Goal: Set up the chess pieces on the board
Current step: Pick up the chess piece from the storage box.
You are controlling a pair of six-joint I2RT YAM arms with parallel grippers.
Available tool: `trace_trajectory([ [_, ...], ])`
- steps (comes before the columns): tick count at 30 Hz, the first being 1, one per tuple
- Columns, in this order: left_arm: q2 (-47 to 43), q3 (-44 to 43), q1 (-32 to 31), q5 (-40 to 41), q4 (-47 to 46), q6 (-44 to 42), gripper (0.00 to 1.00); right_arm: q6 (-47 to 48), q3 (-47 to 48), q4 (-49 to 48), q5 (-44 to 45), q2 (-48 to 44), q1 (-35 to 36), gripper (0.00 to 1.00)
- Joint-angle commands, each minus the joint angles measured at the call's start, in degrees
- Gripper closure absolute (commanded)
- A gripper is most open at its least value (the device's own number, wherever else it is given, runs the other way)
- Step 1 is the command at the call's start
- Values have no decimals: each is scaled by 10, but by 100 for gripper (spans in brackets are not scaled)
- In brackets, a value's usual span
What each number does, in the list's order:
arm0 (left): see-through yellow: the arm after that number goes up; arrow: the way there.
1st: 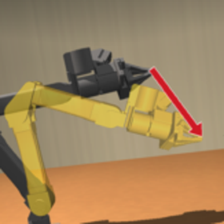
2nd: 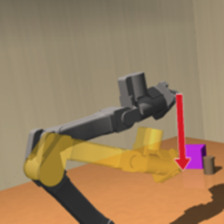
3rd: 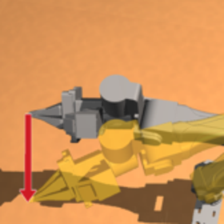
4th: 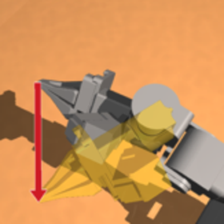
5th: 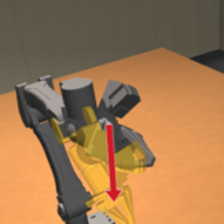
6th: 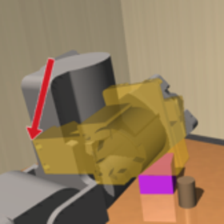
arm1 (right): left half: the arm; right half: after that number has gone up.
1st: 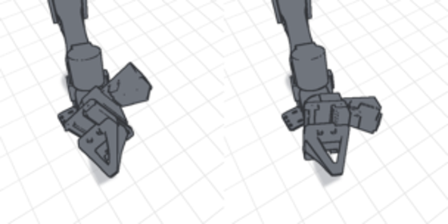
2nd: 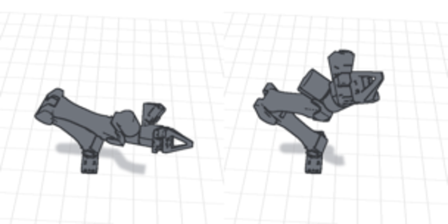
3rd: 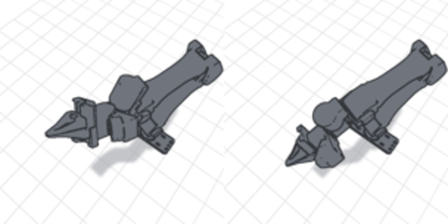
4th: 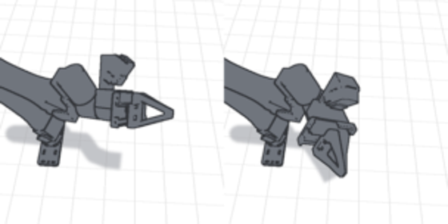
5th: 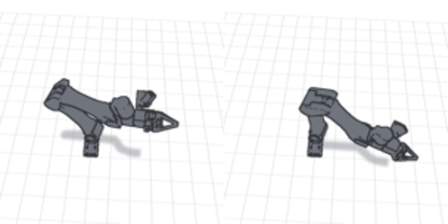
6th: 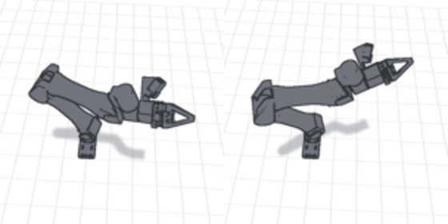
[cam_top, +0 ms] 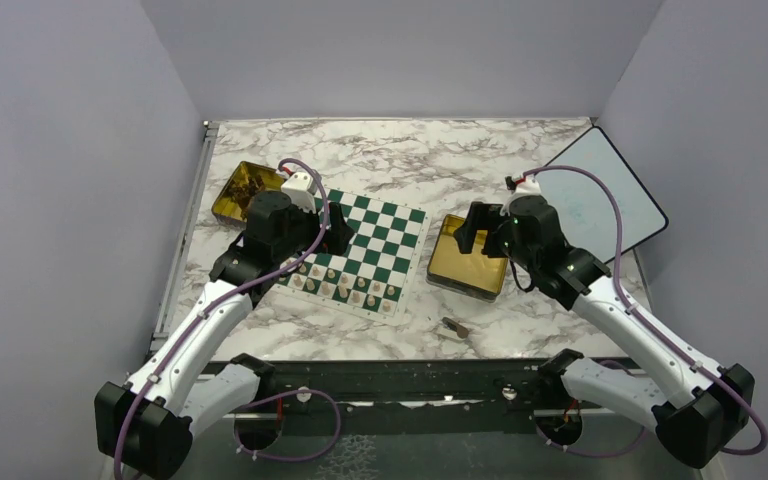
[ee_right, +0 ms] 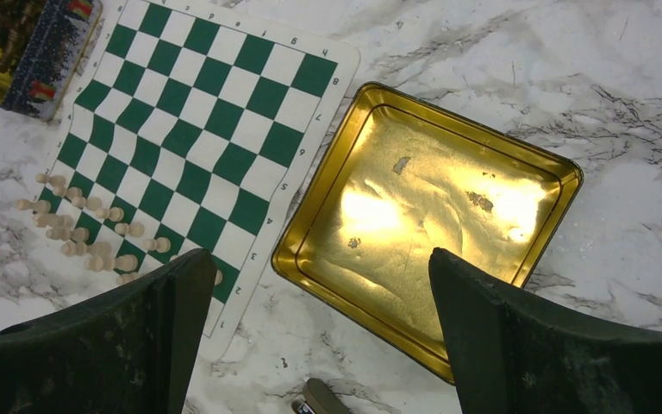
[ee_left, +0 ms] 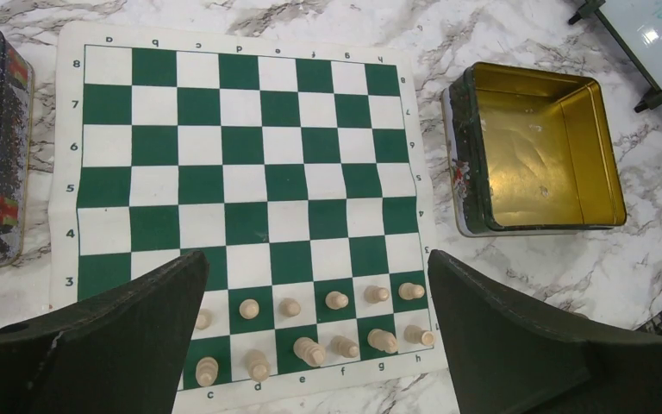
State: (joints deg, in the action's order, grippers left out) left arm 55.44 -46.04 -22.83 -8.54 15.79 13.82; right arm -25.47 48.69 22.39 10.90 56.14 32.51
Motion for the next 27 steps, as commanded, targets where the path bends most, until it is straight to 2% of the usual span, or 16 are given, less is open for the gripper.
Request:
trace_trajectory([
  [1,-13,6,3,-3,-16,-7,1,-4,27,5,15,9,-3,0],
  [8,-13,9,3,8,-16,-3,1,-4,27,10,19,6,-3,0],
  [13,1,-3,3,53,-11,5,1,2,29,10,19,-1,-3,0],
  [18,45,-62,3,154,29,-5,3,19,28,-3,-13,-24,-3,0],
  [22,80,-121,4,274,58,34,6,49,7,-39,-75,-47,-3,0],
  [25,103,-153,9,305,50,44,12,65,12,-40,-106,-53,-3,1],
  [27,127,-173,17,320,47,43,20,71,16,-38,-132,-59,-3,1],
])
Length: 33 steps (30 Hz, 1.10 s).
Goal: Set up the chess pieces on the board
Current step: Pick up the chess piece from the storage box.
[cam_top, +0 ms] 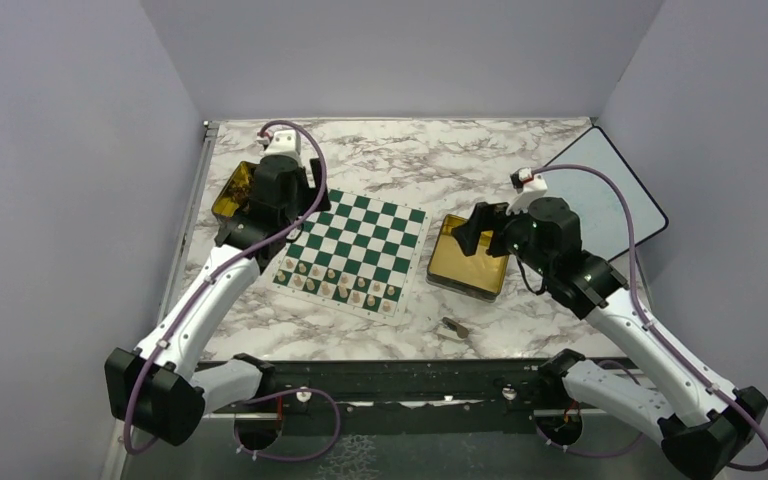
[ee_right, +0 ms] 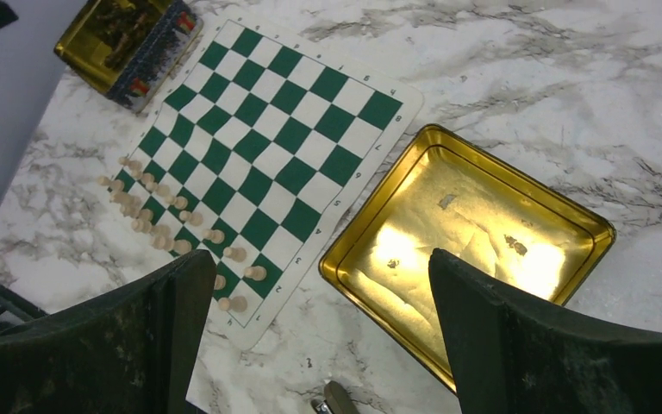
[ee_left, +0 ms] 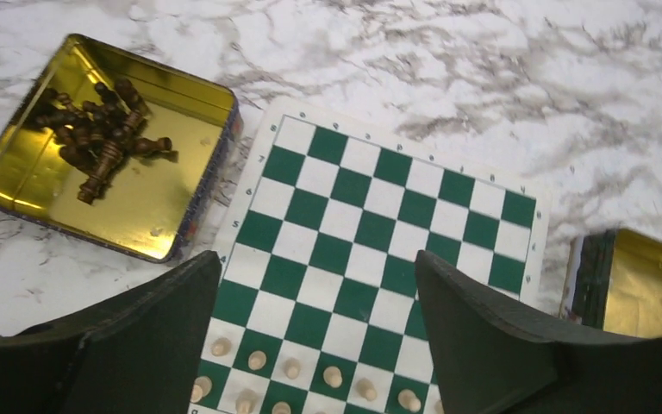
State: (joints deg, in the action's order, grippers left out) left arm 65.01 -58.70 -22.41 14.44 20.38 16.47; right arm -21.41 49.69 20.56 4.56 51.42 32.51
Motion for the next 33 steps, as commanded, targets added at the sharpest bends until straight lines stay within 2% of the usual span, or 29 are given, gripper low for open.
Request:
trace_trajectory([
  [1,46,-57,19,96,1,15,23,33,7,-20,-74,-16,-3,1],
  [9,153,-141,135,20,-7,42,30,46,-14,-46,-122,-72,-3,2],
  [12,198,-169,170,24,-11,38,35,41,-28,-54,-122,-93,-3,2],
  [18,269,-185,238,-12,-29,57,40,39,-25,-39,-117,-113,-3,2],
  [25,335,-208,243,-10,-42,-26,49,29,-39,-53,-128,-131,-3,3],
  [33,375,-194,233,-4,-77,-141,52,23,-41,-59,-134,-118,-2,3],
])
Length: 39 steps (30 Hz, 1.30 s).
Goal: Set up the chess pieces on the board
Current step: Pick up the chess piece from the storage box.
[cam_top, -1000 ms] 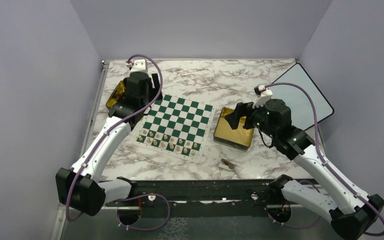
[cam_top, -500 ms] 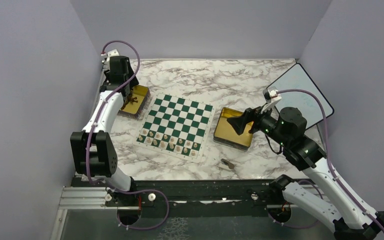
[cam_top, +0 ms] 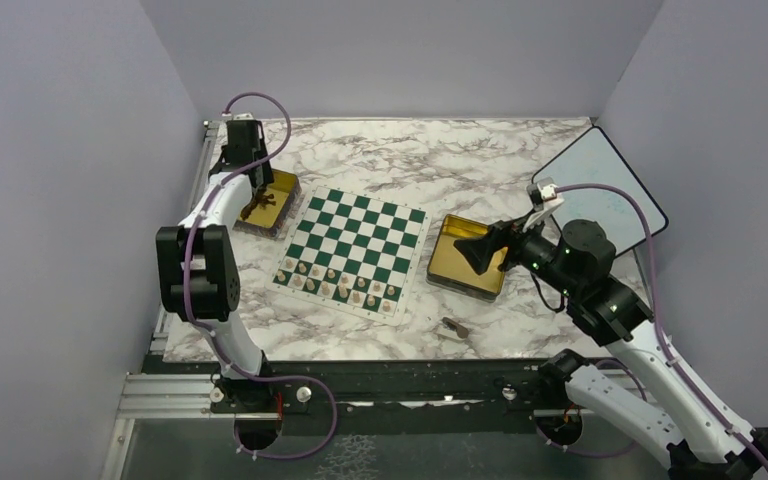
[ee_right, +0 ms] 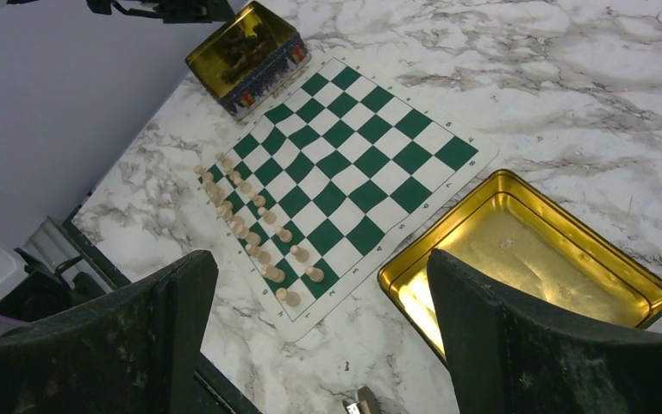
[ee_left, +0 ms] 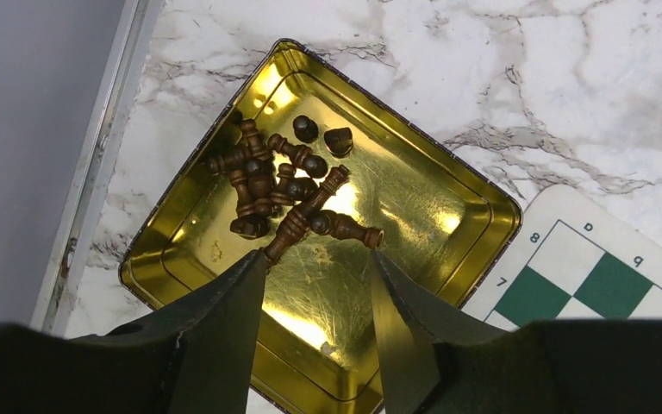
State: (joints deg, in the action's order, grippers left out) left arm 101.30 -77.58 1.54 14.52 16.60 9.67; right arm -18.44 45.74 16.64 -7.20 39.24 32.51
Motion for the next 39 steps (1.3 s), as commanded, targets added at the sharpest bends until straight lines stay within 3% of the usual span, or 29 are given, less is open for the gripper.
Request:
trace_trajectory([
  [1,15,-3,-9,-10,-45,-87,52,-7,1,-18,-17,7,-3,3],
  [12,77,-15,-54,12,-53,-238,57,2,11,-4,-1,13,-3,4],
  [39,127,-14,-57,50,-66,-273,60,3,0,0,5,19,-3,4],
])
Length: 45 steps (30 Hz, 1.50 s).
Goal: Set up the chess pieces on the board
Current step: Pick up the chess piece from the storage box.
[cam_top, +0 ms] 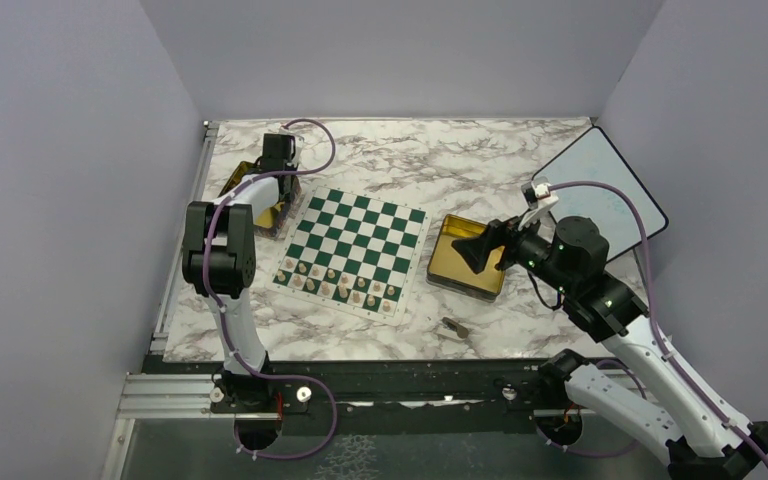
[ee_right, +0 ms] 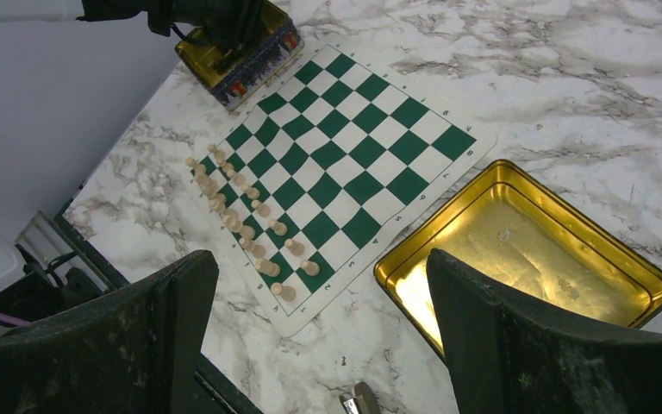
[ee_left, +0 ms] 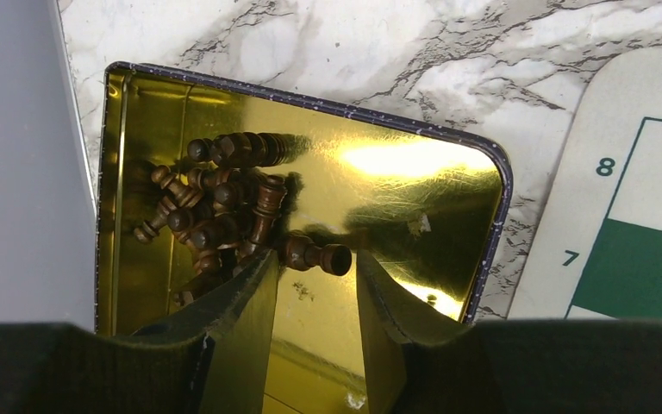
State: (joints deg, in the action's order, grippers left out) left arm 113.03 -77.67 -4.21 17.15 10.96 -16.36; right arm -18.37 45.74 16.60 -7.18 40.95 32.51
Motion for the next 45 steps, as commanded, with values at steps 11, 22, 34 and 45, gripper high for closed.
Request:
trace_trajectory([
  [11,35,-22,-2,48,-11,-19,60,1,0,3,11,-3,-3,4],
  [22,42,-29,-6,56,-13,-22,64,-2,-5,-1,13,3,-3,4],
  [34,-20,-51,-3,61,0,45,67,-4,-13,-7,14,6,-3,4],
  [45,-19,-94,103,-80,74,229,67,-5,-20,-12,8,-1,-3,4],
])
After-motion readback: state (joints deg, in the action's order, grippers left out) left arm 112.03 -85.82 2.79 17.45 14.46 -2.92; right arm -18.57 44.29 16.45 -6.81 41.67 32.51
